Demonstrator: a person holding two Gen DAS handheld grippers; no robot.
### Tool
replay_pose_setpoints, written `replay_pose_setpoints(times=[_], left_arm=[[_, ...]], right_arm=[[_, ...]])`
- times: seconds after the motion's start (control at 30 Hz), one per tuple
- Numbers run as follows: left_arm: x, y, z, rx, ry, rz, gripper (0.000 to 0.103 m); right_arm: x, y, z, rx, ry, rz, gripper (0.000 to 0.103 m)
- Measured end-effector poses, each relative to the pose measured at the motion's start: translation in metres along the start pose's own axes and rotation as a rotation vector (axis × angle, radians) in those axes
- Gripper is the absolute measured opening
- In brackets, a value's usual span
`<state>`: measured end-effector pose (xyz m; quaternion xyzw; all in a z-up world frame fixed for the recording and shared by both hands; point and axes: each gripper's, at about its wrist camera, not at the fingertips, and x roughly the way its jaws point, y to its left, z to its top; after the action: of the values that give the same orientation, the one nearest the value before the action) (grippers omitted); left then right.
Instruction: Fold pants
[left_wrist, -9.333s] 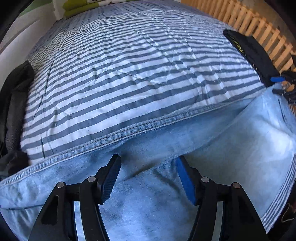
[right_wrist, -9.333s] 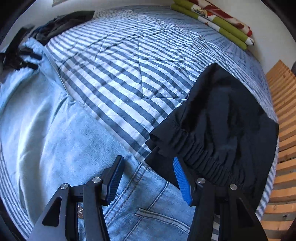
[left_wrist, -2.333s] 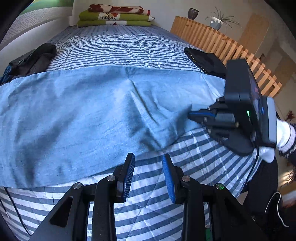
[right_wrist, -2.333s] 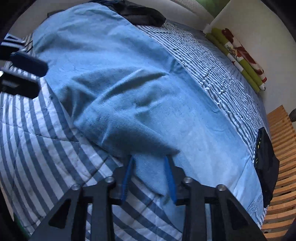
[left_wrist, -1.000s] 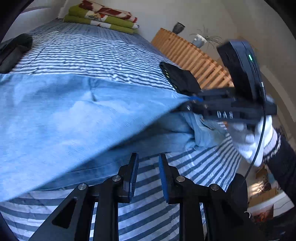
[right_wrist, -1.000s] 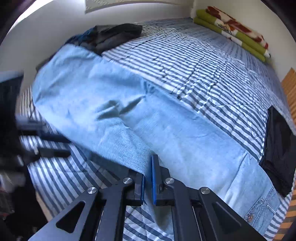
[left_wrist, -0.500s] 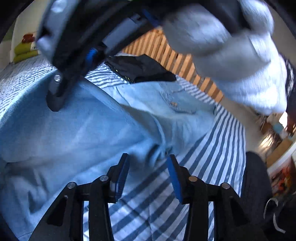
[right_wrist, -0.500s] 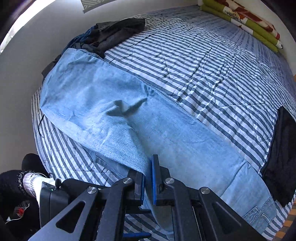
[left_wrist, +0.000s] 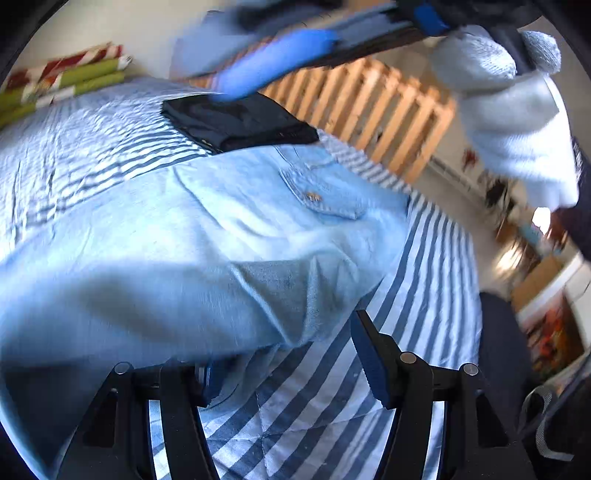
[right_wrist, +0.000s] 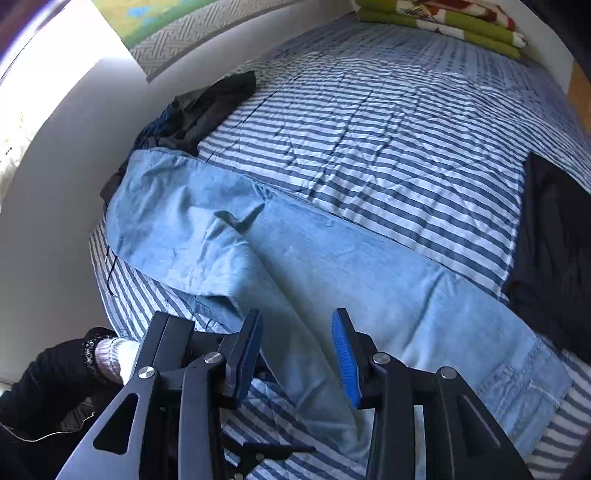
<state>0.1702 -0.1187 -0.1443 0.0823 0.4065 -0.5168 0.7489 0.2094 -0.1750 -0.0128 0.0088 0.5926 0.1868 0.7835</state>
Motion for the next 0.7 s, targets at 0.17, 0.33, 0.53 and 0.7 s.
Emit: replay_pose_setpoints(times=[0.17,0.33,0.53,0.7], left_arm=[[0.019,-0.032,-0.002,0.223,0.08,0.107,0.068],[0.028,-0.042,0.01,0.224,0.097,0.054,0.052],[0.02,-0.034,0.02,0.164,0.125,0.036,0.026],[0.024,-0.042,0.019,0.174,0.176,0.035,0.036]], right_arm=[[-0.051,-0.073,-0.097,0.261,-0.076,-0.189,0.036],[-0.057,-0.145,-0.213,0.639,-0.077,-0.232,0.037],[-0.036,-0.174,-0.242,0.804,-0.137,-0.068,0.039],[-0.028,-0.194,-0.233,0.911,-0.242,-0.01,0.057]])
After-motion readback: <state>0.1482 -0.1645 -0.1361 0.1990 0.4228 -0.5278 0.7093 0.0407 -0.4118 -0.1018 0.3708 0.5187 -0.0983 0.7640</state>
